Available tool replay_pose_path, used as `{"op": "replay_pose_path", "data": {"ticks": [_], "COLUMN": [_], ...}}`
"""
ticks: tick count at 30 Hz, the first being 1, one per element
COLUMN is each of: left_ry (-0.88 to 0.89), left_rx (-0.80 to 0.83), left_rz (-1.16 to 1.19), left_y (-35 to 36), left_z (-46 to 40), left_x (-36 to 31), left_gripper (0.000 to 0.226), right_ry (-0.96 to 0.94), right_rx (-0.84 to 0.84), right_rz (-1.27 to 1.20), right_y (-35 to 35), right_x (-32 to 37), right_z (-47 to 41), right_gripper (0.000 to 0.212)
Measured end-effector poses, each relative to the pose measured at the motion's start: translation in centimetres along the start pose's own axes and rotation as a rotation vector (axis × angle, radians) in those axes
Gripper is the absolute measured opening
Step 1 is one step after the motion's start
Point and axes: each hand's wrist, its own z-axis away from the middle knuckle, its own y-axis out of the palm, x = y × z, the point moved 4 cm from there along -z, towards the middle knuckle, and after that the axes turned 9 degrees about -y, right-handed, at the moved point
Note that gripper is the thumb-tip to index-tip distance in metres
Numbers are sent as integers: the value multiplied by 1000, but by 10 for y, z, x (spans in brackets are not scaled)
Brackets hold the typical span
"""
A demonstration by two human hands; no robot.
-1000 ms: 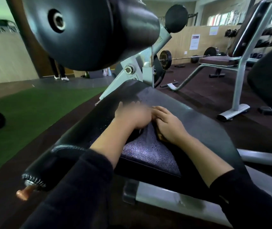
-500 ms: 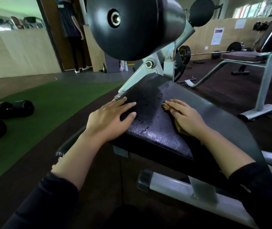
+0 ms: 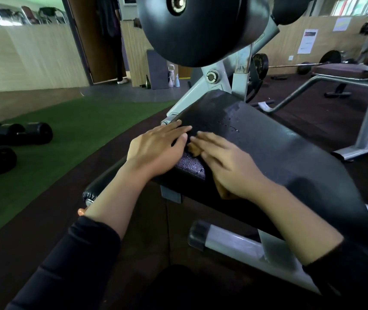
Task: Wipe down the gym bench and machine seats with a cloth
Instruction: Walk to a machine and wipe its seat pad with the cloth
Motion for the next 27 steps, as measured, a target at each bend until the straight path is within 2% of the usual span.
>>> {"op": "replay_pose_path", "data": {"ticks": [3, 5, 9, 13, 15, 18, 21, 24, 27], "left_ry": [3, 10, 9, 1, 2, 2, 4, 5, 7], "left_rx": [3, -10, -27, -30, -30, -25, -35, -42, -41], "left_rz": [3, -10, -14, -15, -6, 25, 34, 26, 12], "left_y": [1, 0, 1, 1, 0, 1, 1, 1, 1], "left_z": [2, 4, 4, 4, 3, 2, 3, 4, 3], "left_x": [1, 1, 1, -1, 0, 3, 4, 3, 1], "left_gripper": [40, 40, 41, 41, 41, 40, 39, 40, 41], "right_ry": [-214, -270, -126, 7, -1, -167, -316, -222, -79], "right_rx": [27, 52, 54, -18, 0, 28, 71, 74, 38], "right_rz": [101, 94, -110, -104, -49, 50, 77, -56, -124], "right_y": [-2, -11, -27, -19, -7, 2, -7, -25, -28], "right_x": [22, 9, -42, -49, -24, 18, 13, -27, -51], "right_z": [31, 53, 59, 17, 1, 12, 49, 62, 37], "right_gripper": [43, 42, 40, 37, 38, 42, 42, 40, 38]}}
